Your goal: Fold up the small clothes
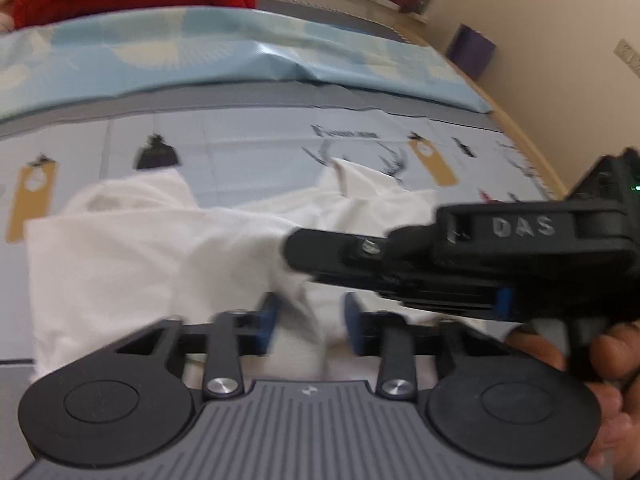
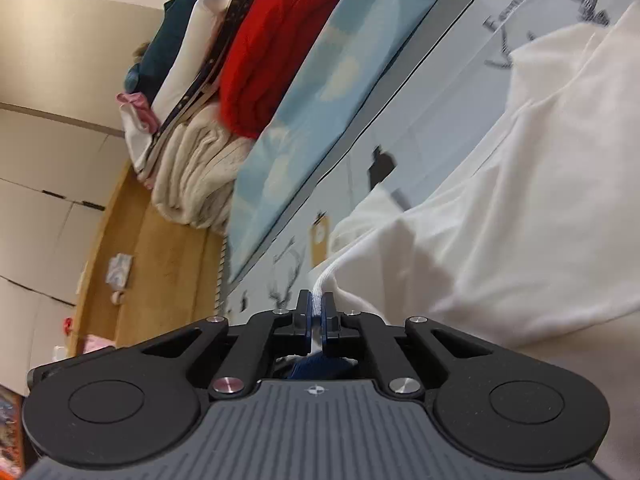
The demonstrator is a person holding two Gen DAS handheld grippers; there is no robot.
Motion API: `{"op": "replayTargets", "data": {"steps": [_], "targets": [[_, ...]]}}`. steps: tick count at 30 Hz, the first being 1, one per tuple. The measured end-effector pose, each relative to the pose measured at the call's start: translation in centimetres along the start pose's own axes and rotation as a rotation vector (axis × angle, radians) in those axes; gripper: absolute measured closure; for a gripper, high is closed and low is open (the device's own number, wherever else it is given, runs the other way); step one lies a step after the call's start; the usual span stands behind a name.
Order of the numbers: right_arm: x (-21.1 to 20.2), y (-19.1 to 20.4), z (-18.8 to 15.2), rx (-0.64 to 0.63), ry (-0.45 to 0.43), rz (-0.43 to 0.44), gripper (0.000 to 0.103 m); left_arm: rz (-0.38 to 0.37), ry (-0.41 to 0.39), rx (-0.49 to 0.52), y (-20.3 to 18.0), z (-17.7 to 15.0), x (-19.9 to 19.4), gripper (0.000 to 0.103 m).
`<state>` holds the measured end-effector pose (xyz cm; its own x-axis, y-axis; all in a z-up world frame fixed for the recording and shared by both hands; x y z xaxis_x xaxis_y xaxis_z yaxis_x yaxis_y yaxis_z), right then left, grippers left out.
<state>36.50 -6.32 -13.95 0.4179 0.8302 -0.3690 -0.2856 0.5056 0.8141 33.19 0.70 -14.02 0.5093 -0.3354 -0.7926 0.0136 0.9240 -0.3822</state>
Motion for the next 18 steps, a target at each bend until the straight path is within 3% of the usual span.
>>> {"op": "replayTargets", "data": {"steps": [1, 4, 8, 10, 12, 13, 18], "targets": [[0.2, 0.3, 0.1, -0.017, 0.003, -0.003, 0.099, 0.029, -0.007, -0.011, 0.7, 0.3, -0.1, 0.099], [0.3, 0.6, 0.6, -0.079, -0.002, -0.065, 0.092, 0.129, -0.058, -0.094, 4.0, 2.1, -1.5, 0.099], [-2.5, -2.3, 2.0, -0.095, -0.086, -0.334, 0.08, 0.386, -0.174, -0.265, 11.7, 5.1, -4.9, 0.096], [-4.0, -5.4, 1.7, -0.072, -0.064, -0.564, 0.077, 0.521, -0.221, -0.387, 15.9, 5.6, -6.5, 0.089], [-6.0, -8.1, 1.1, -0.054, -0.043, -0.765, 0.077, 0.54, -0.241, -0.45, 17.8, 5.7, -7.2, 0.089], [-6.6, -8.9, 0.8, -0.034, -0.038, -0.815, 0.077, 0.533, -0.243, -0.475, 18.3, 5.8, -7.4, 0.089], [-8.9, -12.2, -0.1, 0.111, -0.045, -0.86, 0.077, 0.437, -0.183, -0.537, 18.8, 4.8, -6.6, 0.085]]}}
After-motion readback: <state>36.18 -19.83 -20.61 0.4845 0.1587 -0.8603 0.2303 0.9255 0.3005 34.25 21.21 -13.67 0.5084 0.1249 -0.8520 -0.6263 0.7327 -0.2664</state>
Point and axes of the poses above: each gripper's, at about its wrist camera, not at the fingertips, and x roughly the way its jaws point, y to its left, z to its top, the point moved 10 cm from there along x, roughly the way its jaws point, and after that the axes turned 14 degrees about -x, right-handed, at the moved point
